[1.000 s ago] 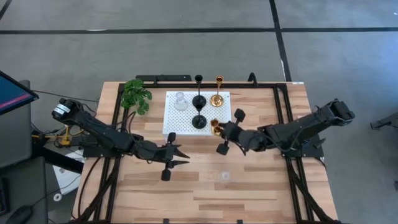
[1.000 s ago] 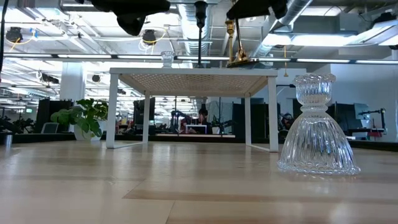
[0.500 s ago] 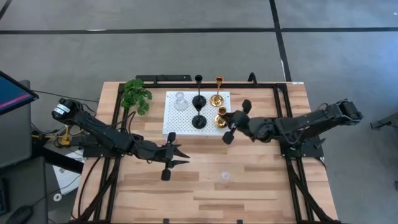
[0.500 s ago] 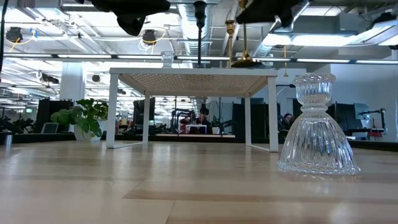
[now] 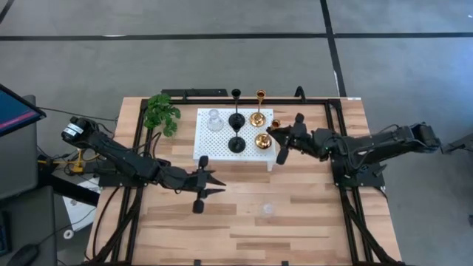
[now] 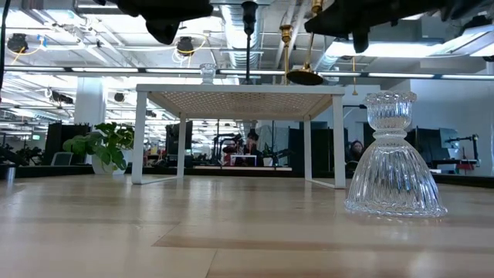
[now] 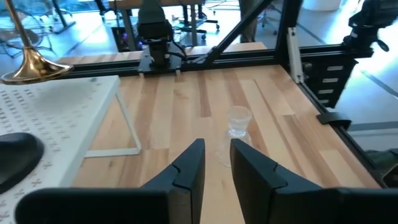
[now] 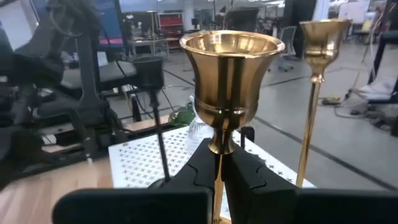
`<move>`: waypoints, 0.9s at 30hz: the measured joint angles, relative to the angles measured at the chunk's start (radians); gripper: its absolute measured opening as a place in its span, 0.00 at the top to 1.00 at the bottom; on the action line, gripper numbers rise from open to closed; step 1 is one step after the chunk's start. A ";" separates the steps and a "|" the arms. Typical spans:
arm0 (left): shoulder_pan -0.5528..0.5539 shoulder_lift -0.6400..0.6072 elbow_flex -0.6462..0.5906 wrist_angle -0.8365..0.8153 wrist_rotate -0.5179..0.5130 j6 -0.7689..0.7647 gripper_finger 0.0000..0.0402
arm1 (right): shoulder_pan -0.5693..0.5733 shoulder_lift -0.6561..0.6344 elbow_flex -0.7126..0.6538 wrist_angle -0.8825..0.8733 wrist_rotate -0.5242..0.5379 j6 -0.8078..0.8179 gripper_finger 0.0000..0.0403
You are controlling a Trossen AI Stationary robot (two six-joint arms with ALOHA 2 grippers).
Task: Pick & Place candle stick holders
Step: Put the gold candle holder aligned with the other gold candle holder on the shelf
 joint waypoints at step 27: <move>0.000 0.001 0.000 0.003 -0.007 0.003 0.81 | -0.049 0.198 0.205 -0.233 -0.030 0.045 1.00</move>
